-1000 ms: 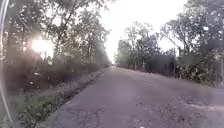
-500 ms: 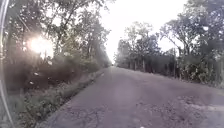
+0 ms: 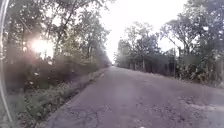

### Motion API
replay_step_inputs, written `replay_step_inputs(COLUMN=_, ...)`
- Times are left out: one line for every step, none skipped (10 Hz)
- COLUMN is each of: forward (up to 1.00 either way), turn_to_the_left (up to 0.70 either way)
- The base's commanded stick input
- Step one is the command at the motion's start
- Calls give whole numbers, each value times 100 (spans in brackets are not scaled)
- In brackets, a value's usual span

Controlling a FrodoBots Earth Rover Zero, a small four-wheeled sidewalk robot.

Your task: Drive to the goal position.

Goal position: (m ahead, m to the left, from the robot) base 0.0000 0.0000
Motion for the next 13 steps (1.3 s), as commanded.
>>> replay_step_inputs(forward=10, turn_to_the_left=1)
replay_step_inputs(forward=10, turn_to_the_left=1)
replay_step_inputs(forward=10, turn_to_the_left=1)
replay_step_inputs(forward=10, turn_to_the_left=1)
replay_step_inputs(forward=10, turn_to_the_left=1)
replay_step_inputs(forward=10, turn_to_the_left=1)
replay_step_inputs(forward=10, turn_to_the_left=1)
replay_step_inputs(forward=10, turn_to_the_left=1)
replay_step_inputs(forward=10, turn_to_the_left=1)
replay_step_inputs(forward=10, turn_to_the_left=1)
replay_step_inputs(forward=10, turn_to_the_left=1)
replay_step_inputs(forward=10, turn_to_the_left=1)
replay_step_inputs(forward=10, turn_to_the_left=1)
